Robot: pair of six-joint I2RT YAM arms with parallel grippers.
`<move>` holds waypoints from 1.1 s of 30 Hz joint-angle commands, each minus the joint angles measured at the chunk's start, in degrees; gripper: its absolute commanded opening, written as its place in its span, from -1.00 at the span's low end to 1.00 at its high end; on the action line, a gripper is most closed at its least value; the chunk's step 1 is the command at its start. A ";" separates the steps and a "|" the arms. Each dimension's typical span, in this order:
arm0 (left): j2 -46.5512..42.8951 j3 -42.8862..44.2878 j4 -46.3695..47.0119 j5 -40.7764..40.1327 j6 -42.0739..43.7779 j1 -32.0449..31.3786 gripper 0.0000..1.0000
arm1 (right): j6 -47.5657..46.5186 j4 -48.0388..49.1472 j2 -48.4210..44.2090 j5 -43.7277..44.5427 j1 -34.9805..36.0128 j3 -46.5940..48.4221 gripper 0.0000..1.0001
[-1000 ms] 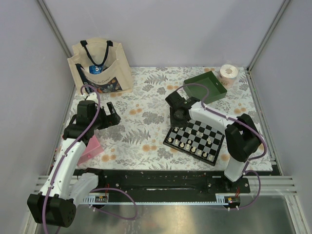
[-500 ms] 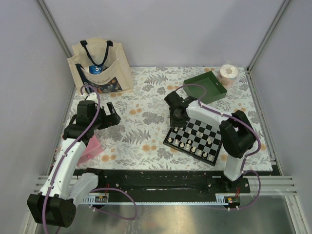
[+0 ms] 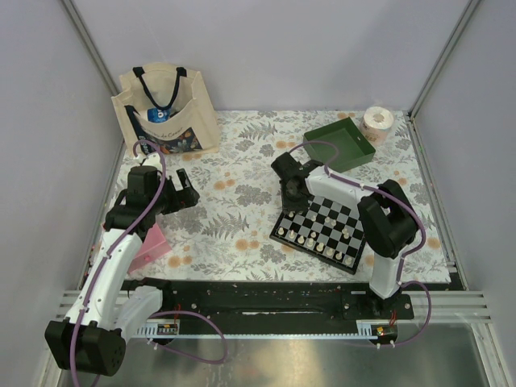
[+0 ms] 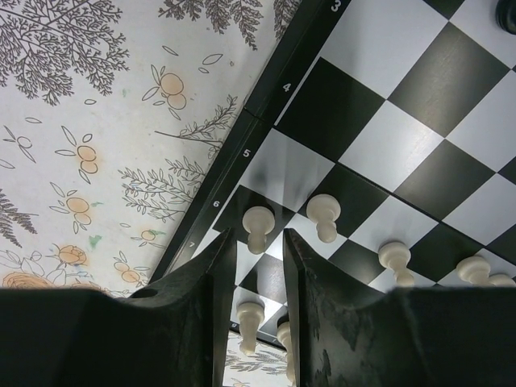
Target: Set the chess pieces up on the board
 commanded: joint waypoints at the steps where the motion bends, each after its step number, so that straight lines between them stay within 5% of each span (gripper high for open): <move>1: 0.26 0.02 2.02 0.91 0.40 0.28 0.98 | -0.75 1.06 0.03 -0.30 -0.46 1.30 -0.24; 16: 0.35 0.02 2.02 0.91 0.40 0.28 0.98 | -2.33 3.08 -3.57 -1.53 -0.46 -1.51 -0.67; 33: 0.17 -0.06 2.01 0.74 0.40 0.37 0.98 | -1.54 2.74 -5.60 -5.31 1.99 -3.10 -0.70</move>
